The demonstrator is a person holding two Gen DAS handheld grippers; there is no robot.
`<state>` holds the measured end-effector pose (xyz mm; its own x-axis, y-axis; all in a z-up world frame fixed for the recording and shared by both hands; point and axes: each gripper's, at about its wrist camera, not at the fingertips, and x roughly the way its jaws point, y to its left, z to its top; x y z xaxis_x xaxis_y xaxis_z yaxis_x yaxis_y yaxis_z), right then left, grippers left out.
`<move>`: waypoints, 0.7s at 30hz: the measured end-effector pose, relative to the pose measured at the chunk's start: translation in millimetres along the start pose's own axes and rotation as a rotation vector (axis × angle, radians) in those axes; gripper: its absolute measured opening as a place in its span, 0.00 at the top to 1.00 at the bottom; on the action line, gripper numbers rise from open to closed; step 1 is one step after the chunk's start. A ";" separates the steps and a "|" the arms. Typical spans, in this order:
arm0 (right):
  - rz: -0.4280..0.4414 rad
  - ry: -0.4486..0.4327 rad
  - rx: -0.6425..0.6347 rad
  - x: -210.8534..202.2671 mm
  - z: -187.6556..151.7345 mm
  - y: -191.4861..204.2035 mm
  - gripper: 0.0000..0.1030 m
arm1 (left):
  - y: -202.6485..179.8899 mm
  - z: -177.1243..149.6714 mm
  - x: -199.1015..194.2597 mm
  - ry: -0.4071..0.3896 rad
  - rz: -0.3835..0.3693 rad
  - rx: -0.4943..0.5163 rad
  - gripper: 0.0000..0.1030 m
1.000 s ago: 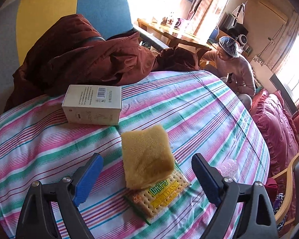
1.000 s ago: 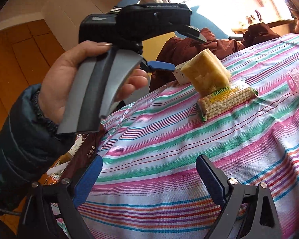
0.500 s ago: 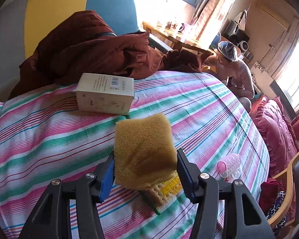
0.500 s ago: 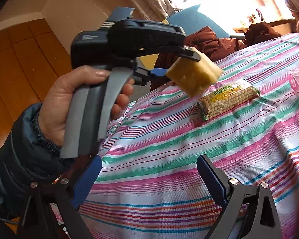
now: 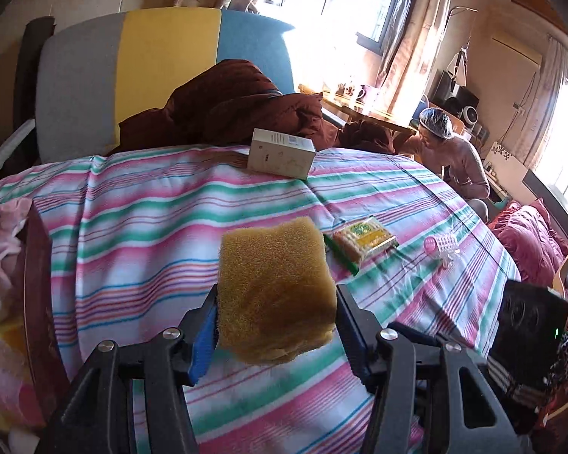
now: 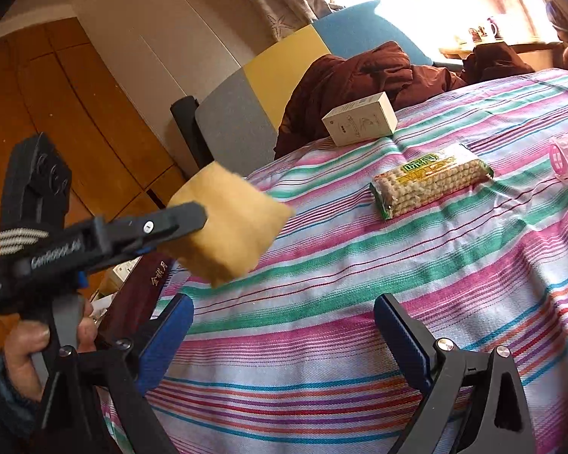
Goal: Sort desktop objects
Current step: 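Lift the yellow sponge off the cloth with the left tool, then grasp the cream barcode box with the right tool while the left tool holds the sponge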
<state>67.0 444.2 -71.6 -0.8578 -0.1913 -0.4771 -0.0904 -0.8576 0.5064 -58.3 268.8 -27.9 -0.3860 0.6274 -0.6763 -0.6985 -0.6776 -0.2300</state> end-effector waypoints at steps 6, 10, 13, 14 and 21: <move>-0.023 0.028 0.001 2.1 3.0 1.1 0.05 | 12.4 -36.1 -12.2 -0.022 -0.040 -0.012 0.42; -0.041 0.057 0.027 3.1 13.2 -0.5 0.05 | 8.8 -49.5 -9.3 -0.021 -0.052 0.022 0.42; -0.080 0.046 -0.011 3.9 35.4 1.0 0.05 | 14.3 -57.0 -4.1 -0.009 -0.053 0.010 0.42; -0.087 0.044 -0.029 5.4 45.1 0.9 0.05 | 15.5 -59.5 -2.0 -0.008 -0.056 0.008 0.40; -0.192 0.101 -0.150 55.6 122.9 -9.7 0.03 | 18.9 -66.9 4.8 -0.021 -0.095 -0.005 0.36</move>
<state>-42.0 500.5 -14.7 -0.7766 -0.0584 -0.6272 -0.1643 -0.9424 0.2912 -33.0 233.4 -82.4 -0.3310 0.6965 -0.6367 -0.7291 -0.6170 -0.2960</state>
